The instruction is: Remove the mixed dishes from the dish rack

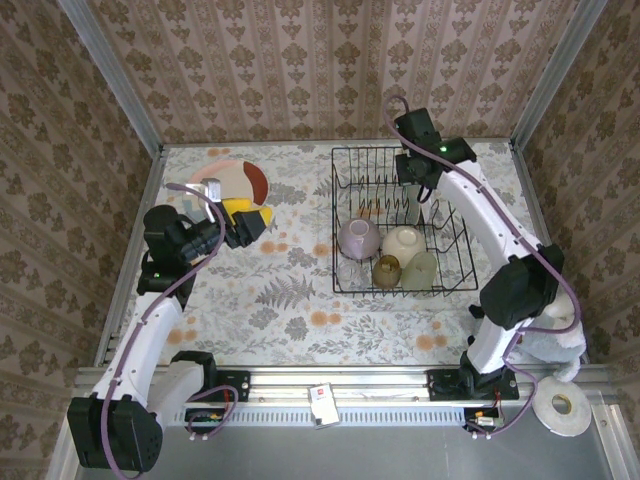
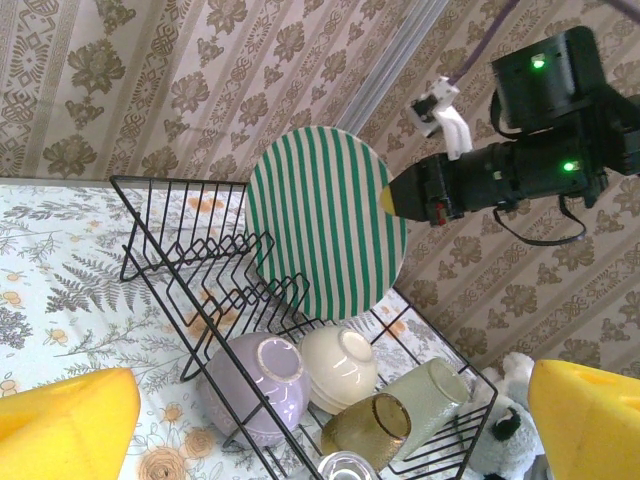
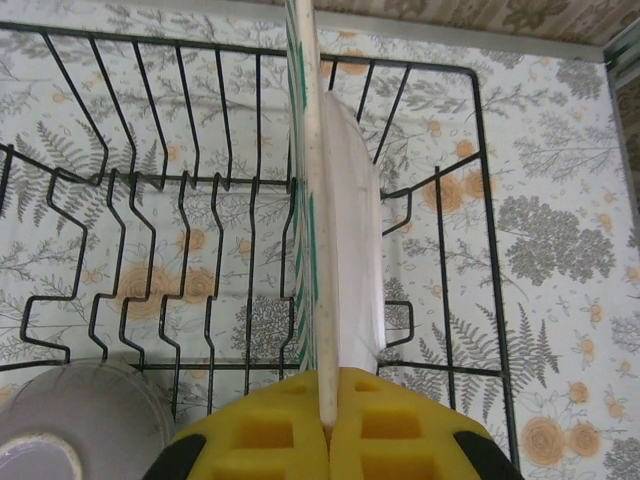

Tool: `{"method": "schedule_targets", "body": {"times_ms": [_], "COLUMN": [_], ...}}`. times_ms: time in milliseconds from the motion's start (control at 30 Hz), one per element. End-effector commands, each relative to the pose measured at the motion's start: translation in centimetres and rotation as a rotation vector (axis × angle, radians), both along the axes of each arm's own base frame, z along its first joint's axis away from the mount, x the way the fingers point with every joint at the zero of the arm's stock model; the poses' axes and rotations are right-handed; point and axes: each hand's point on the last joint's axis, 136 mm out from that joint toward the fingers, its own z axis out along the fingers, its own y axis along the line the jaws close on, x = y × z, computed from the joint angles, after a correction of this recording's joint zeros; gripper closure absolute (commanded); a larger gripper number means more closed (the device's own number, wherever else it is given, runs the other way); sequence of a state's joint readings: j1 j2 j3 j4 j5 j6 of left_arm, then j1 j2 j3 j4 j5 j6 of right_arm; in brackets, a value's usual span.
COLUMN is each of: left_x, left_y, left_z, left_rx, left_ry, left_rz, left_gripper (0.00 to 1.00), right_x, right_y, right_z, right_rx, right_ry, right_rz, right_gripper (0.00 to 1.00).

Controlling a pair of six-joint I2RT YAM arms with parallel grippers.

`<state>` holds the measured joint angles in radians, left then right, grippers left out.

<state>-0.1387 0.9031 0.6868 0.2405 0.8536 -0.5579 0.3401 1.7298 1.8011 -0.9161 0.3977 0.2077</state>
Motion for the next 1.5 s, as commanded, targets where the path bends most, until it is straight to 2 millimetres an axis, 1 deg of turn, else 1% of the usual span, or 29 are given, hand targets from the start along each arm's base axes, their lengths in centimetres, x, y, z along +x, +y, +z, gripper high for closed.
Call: {"method": "schedule_targets", "body": {"times_ms": [0,233,500,833,967,1233,1367,1467], "left_x": [-0.4,-0.3,-0.3,-0.3,-0.3,0.1,0.7,1.1], "left_y": [-0.4,-0.3,-0.3,-0.3,-0.3,-0.2,0.5,0.8], "left_z": [0.6,0.3,0.3,0.3,0.2,-0.1,-0.7,-1.2], "left_rx": [-0.014,-0.009,-0.005,-0.003,0.000,0.004,0.027,0.016], "left_ry": [-0.025,-0.016,-0.014,-0.012,-0.006,0.021,0.055,0.073], "left_rz": [-0.026,-0.018,-0.017,-0.018,-0.015,0.005,0.054,0.076], "left_gripper": [0.00,0.00,0.00,0.00,0.00,0.00,0.00,0.00], "right_x": [-1.0,-1.8,-2.9,-3.9,-4.6,-6.1,-7.3,-8.1], "right_y": [-0.3,-0.4,0.3,0.9,1.3,3.0,4.4,5.7], "right_z": [4.7,6.2,8.5,9.8,10.8,11.7,12.3,12.3], "right_rx": [0.011,0.020,0.075,0.125,0.171,0.313,0.463,0.622], "right_ry": [-0.124,-0.157,-0.215,-0.241,-0.265,-0.287,-0.309,-0.302], "right_rz": [-0.007,-0.006,0.015,0.037,0.053,0.124,0.210,0.290], "right_gripper": [1.00,1.00,1.00,1.00,1.00,1.00,1.00,1.00]}}
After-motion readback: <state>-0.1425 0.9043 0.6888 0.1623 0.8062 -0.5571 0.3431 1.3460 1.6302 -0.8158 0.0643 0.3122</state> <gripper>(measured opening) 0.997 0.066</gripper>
